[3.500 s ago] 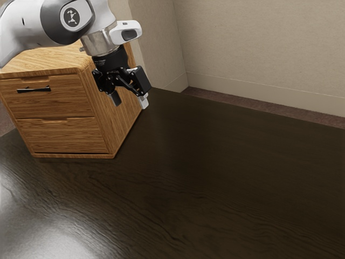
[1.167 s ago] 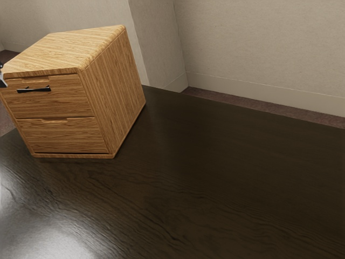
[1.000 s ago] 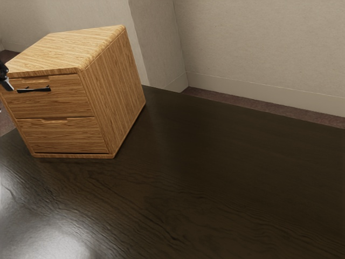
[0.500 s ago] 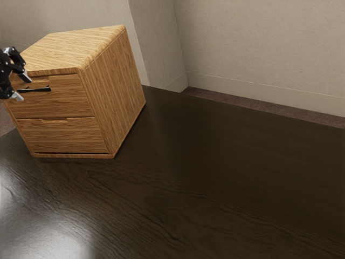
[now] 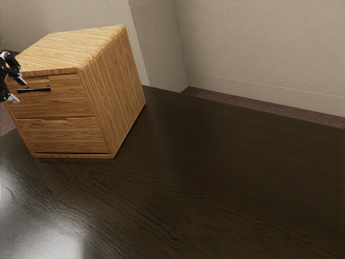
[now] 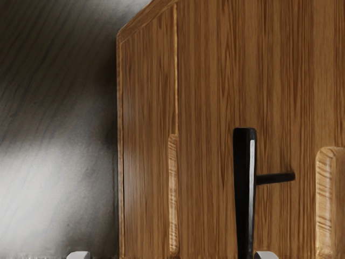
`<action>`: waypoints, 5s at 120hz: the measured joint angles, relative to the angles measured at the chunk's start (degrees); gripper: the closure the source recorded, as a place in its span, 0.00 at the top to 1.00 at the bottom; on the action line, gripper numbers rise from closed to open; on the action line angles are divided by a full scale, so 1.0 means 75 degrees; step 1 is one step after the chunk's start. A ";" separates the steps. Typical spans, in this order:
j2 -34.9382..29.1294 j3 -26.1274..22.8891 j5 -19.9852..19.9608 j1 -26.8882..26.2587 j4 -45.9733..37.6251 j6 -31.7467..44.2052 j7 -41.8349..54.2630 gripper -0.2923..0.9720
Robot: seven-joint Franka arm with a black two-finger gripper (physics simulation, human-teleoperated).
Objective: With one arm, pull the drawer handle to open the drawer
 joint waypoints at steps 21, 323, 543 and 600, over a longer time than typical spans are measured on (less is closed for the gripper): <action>0.0153 -0.0033 -0.0086 -0.0057 0.0028 0.0171 0.0125 0.51; -0.0415 0.0124 -0.0722 0.0003 -0.0869 0.0362 0.1312 0.29; -0.1629 0.0305 -0.0756 -0.0017 -0.2016 0.0066 0.1602 0.29; -0.1877 0.0308 -0.0724 -0.0011 -0.2258 -0.0024 0.1622 0.29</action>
